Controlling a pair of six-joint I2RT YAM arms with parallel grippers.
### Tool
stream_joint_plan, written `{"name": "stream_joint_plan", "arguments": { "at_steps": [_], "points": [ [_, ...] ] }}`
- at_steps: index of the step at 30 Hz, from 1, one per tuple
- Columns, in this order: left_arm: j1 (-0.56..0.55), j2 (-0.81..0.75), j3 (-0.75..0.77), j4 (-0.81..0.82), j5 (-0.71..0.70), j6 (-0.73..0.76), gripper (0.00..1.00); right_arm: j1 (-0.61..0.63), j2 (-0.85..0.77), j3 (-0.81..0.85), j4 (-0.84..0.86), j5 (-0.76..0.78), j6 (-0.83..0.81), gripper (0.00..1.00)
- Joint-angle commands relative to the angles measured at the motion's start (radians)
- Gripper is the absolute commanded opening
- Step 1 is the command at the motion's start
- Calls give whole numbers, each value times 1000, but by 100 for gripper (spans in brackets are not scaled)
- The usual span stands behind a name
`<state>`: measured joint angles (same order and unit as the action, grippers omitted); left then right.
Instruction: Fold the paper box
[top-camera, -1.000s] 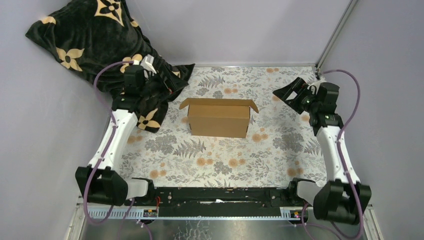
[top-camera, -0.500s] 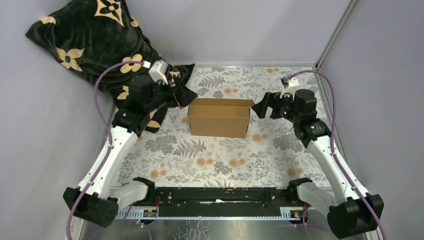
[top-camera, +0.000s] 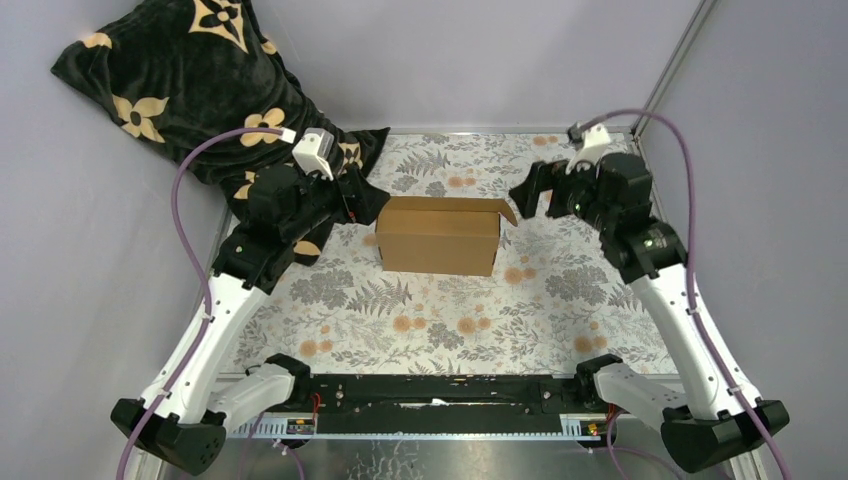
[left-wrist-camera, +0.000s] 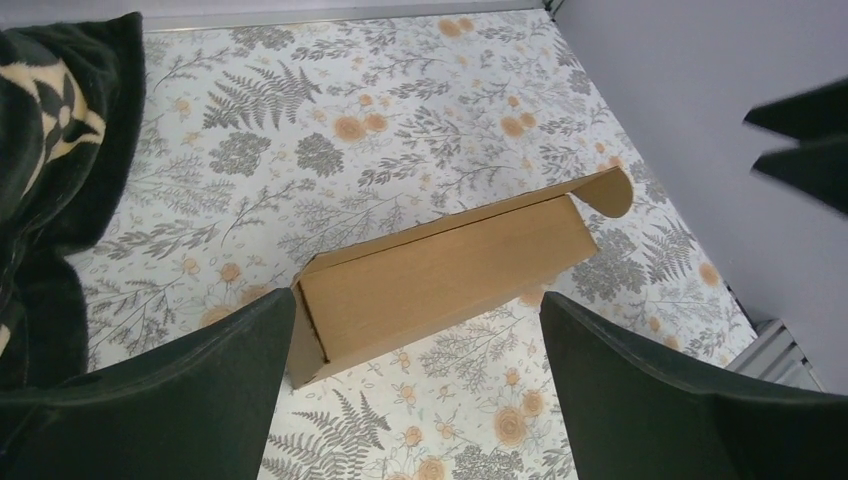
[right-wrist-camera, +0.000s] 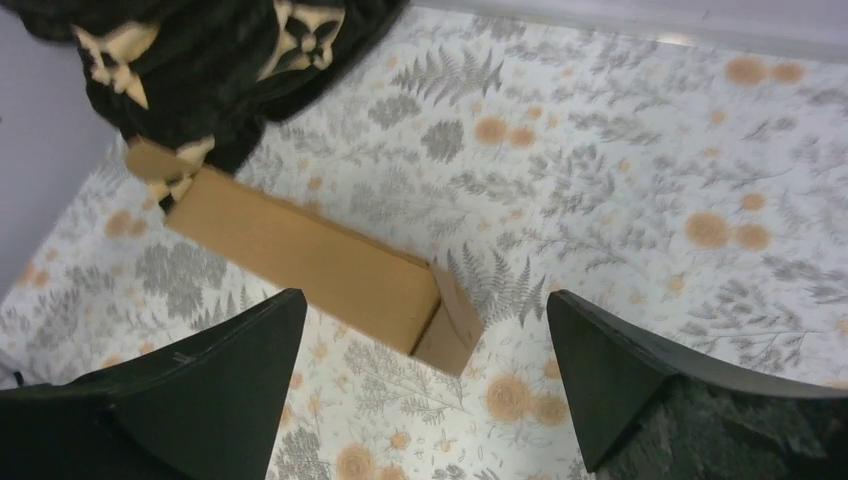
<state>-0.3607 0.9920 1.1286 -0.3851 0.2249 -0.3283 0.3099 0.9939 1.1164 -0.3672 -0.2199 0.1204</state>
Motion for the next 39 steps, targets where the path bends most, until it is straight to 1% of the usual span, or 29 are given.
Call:
{"name": "stream_joint_plan", "arguments": {
  "at_steps": [1,2,3,5,7,9,12,14,16,19,23,25,27,28,30,31,34,36,38,39],
  "points": [
    [-11,26,82,14,5,-6,99,8,95,298,-160,139,32,100],
    [-11,48,95,15,20,-21,99,7,125,356,-175,154,38,100],
    [-11,71,111,16,33,-38,99,8,153,416,-180,202,68,100],
    [-9,115,132,26,70,-64,99,8,199,516,-191,271,154,100],
    [-11,150,154,28,114,-75,99,8,193,537,-157,247,171,100],
    [-11,152,155,47,126,-75,99,8,158,491,-89,204,147,100],
    [-10,120,140,80,83,-72,99,8,77,346,63,176,94,100],
    [-10,101,144,74,46,-72,99,7,67,339,69,184,89,100],
    [-11,93,147,69,25,-76,99,7,96,371,7,156,132,100],
    [-9,110,176,19,5,-89,99,8,140,391,-17,29,199,100],
    [-8,144,241,-76,-35,-50,99,6,160,331,40,-87,262,100],
    [-7,132,247,-104,-54,-20,99,5,165,303,50,-137,300,100],
    [-3,104,227,-116,-76,-1,99,5,149,245,104,-192,330,100],
    [3,91,216,-125,-75,4,99,5,127,191,172,-208,346,100],
    [19,80,220,-154,-50,7,99,4,86,87,290,-222,367,100],
    [26,80,228,-168,-32,3,99,5,81,67,297,-211,366,100],
    [32,74,229,-181,20,-18,99,6,105,132,174,-203,323,100],
    [33,59,207,-174,22,-31,99,6,125,199,79,-208,293,100],
    [32,37,195,-171,24,-55,99,6,128,249,23,-218,275,100],
    [32,32,194,-163,51,-60,99,5,120,264,9,-224,271,100]
  ]
}}
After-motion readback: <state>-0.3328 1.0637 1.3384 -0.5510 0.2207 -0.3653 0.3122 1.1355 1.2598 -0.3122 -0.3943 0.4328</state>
